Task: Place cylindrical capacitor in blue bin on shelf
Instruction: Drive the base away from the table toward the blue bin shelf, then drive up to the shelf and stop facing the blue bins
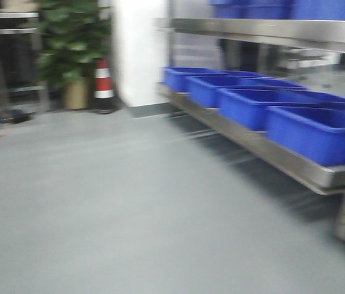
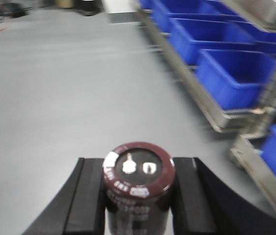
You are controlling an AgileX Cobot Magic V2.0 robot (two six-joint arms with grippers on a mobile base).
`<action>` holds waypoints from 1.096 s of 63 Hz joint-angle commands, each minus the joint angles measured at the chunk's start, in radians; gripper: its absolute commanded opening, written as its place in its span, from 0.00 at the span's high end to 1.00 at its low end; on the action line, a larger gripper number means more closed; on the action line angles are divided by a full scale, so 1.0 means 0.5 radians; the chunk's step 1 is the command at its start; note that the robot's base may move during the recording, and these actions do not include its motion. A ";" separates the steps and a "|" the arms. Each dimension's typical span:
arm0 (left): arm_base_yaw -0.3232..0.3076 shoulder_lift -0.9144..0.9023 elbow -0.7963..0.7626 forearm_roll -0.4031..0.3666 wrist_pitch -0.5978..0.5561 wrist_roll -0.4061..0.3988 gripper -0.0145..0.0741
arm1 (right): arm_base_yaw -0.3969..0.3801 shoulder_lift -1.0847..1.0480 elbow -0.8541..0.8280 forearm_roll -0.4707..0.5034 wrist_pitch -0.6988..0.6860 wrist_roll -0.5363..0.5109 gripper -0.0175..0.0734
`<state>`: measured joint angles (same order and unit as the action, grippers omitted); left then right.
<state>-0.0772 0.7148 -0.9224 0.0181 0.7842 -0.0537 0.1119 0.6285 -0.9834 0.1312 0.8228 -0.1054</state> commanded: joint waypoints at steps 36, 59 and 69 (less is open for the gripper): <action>0.003 -0.005 -0.014 -0.008 -0.034 -0.007 0.96 | 0.004 -0.006 -0.015 -0.007 -0.063 -0.005 0.99; 0.003 -0.005 -0.014 -0.008 -0.034 -0.007 0.96 | 0.004 -0.006 -0.015 -0.007 -0.063 -0.005 0.99; 0.003 -0.005 -0.014 -0.008 -0.034 -0.007 0.96 | 0.004 -0.006 -0.015 -0.007 -0.063 -0.005 0.99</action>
<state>-0.0772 0.7148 -0.9224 0.0181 0.7842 -0.0537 0.1119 0.6285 -0.9834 0.1312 0.8228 -0.1054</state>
